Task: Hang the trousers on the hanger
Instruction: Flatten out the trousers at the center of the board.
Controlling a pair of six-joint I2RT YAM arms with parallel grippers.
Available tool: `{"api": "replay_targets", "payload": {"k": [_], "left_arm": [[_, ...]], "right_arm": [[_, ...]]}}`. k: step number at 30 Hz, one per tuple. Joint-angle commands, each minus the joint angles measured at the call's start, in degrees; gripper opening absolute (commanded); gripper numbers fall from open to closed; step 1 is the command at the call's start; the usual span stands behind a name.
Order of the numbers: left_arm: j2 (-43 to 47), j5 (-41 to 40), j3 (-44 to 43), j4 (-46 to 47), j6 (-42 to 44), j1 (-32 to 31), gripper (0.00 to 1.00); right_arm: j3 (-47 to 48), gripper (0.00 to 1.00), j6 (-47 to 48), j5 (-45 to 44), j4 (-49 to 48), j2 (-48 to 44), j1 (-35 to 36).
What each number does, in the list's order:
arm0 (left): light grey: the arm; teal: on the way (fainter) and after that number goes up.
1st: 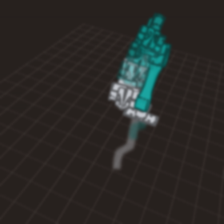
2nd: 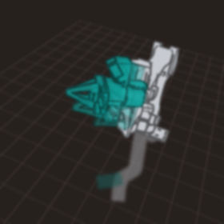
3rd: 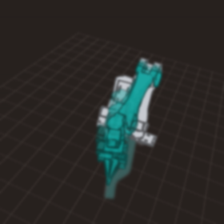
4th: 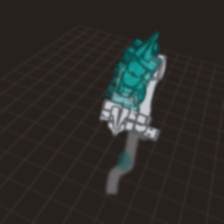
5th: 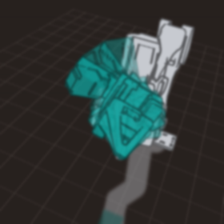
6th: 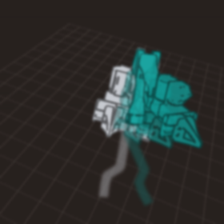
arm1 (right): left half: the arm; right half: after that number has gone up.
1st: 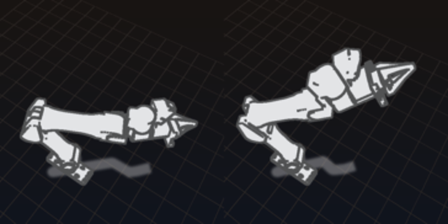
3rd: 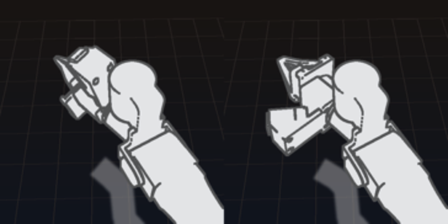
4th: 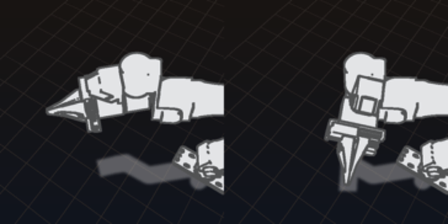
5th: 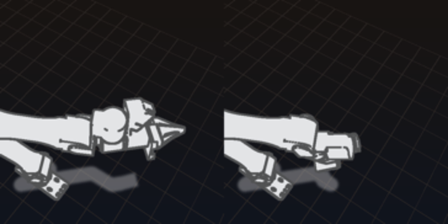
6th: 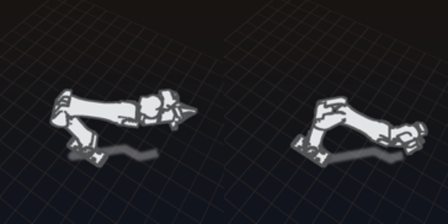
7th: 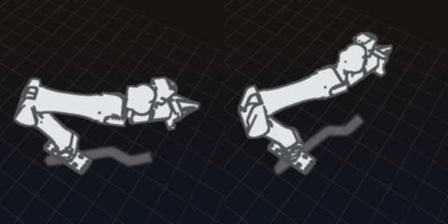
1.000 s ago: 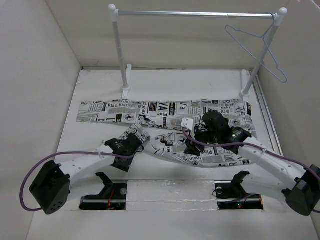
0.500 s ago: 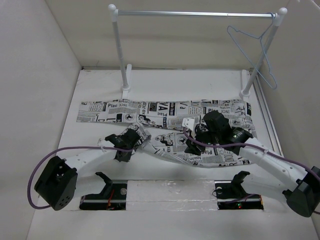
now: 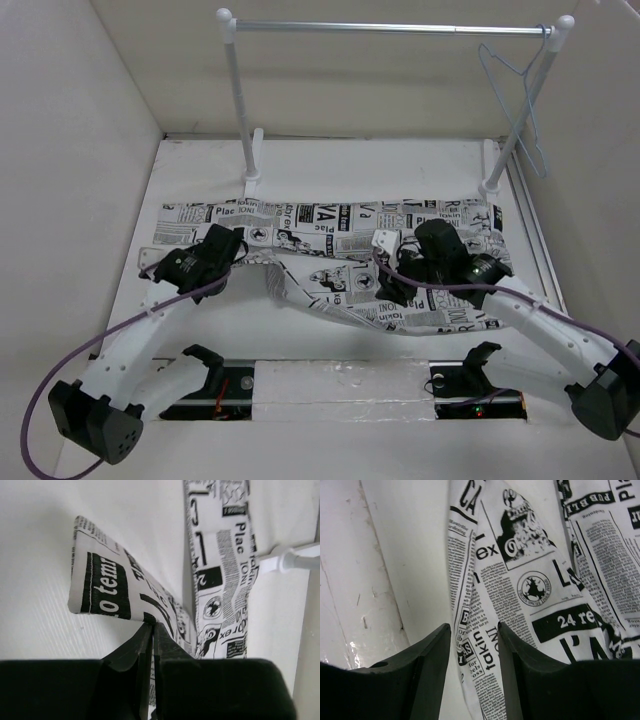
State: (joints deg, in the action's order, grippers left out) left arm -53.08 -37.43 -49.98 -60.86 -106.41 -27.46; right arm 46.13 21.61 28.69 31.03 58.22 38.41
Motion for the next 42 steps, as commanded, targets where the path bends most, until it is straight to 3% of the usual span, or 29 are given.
{"api": "replay_targets", "payload": {"k": [1,5,8,9,10,12,14,15,16,18,20,21,23,26,28,29,32,34,35,36,38,40,42], "left_arm": [[-1.76,-12.04,-6.08,-3.03,6.81,2.77,0.00],[-6.50,-17.67,-16.70,-4.35,16.39,5.40,0.00],[-8.36,-21.36,-22.77,-4.44,24.74,7.68,0.00],[-8.01,-21.80,-24.28,-4.36,28.41,8.47,0.00],[-7.40,-22.77,-25.68,-4.27,29.84,9.17,0.00],[-4.07,-24.09,-29.55,0.44,33.35,9.18,0.00],[-0.99,-24.53,-30.44,8.61,44.49,9.18,0.00],[2.25,-24.18,-30.01,16.75,47.93,9.18,0.00],[3.67,-23.22,-29.48,20.31,53.01,9.18,0.00],[6.39,-22.25,-27.64,25.24,55.43,9.18,0.00],[7.28,-21.02,-25.28,25.44,55.70,9.18,0.00],[8.33,-20.50,-24.13,25.09,55.44,9.18,0.00],[10.00,-18.65,-20.01,23.60,51.86,9.18,0.00],[14.48,-16.63,-13.34,21.41,46.93,9.18,0.00],[16.95,-17.50,-10.85,18.07,42.09,9.18,0.15],[17.48,-18.20,-10.50,16.06,40.42,9.18,0.39],[16.96,-22.68,-13.99,9.20,37.33,9.18,0.69],[16.26,-23.74,-16.02,9.00,40.81,9.18,0.71],[15.99,-23.31,-16.90,10.31,42.76,9.18,0.63],[15.64,-22.69,-16.82,12.67,44.43,9.18,0.59],[14.16,-18.40,-14.21,16.10,50.40,9.18,0.56],[11.09,-10.76,-12.08,20.87,54.72,9.18,0.56],[2.84,-4.88,-11.89,17.13,53.43,9.18,0.56]], "right_arm": [[0.98,0.47,-1.48,-1.18,-0.09,-1.09,-2.72],[1.42,0.45,-3.06,-4.51,2.89,-2.84,-7.29],[0.81,0.31,-5.16,-9.16,4.74,-4.78,-11.33],[0.37,0.14,-5.34,-9.78,5.09,-5.04,-12.56],[0.19,0.07,-5.43,-10.23,5.79,-4.78,-14.92],[0.36,0.00,-5.08,-10.93,6.85,-4.08,-17.05],[1.06,0.00,-4.73,-10.58,7.47,-2.76,-19.50],[2.03,0.00,-4.82,-9.97,7.64,-2.32,-20.04],[2.47,0.00,-4.99,-9.88,7.82,-1.45,-20.65],[2.83,0.07,-5.08,-10.58,8.17,-0.91,-22.41],[2.56,0.14,-4.82,-9.10,7.13,-0.47,-23.82],[2.04,0.24,-5.08,-4.04,5.55,-0.21,-23.82],[1.77,0.33,-5.34,0.82,1.50,1.02,-22.78],[4.91,0.47,-5.17,5.77,-3.16,5.32,-13.92],[7.82,0.52,-3.86,-1.32,-0.72,9.01,-6.53],[9.92,0.53,-3.85,-4.31,0.60,10.15,-5.20],[8.81,0.54,-4.47,-4.79,-1.31,12.01,-4.40],[7.66,0.55,-5.08,-1.80,-5.07,13.49,-2.39],[7.92,0.52,-5.17,-1.36,-6.14,14.81,-1.25],[9.66,0.32,-4.91,-0.31,-6.85,16.39,-0.02],[12.65,0.05,-4.21,0.84,-8.08,22.80,3.57],[17.21,0.00,-3.85,2.68,-9.58,26.84,5.70],[19.17,0.00,-4.72,3.74,-10.98,30.37,6.93]]}}
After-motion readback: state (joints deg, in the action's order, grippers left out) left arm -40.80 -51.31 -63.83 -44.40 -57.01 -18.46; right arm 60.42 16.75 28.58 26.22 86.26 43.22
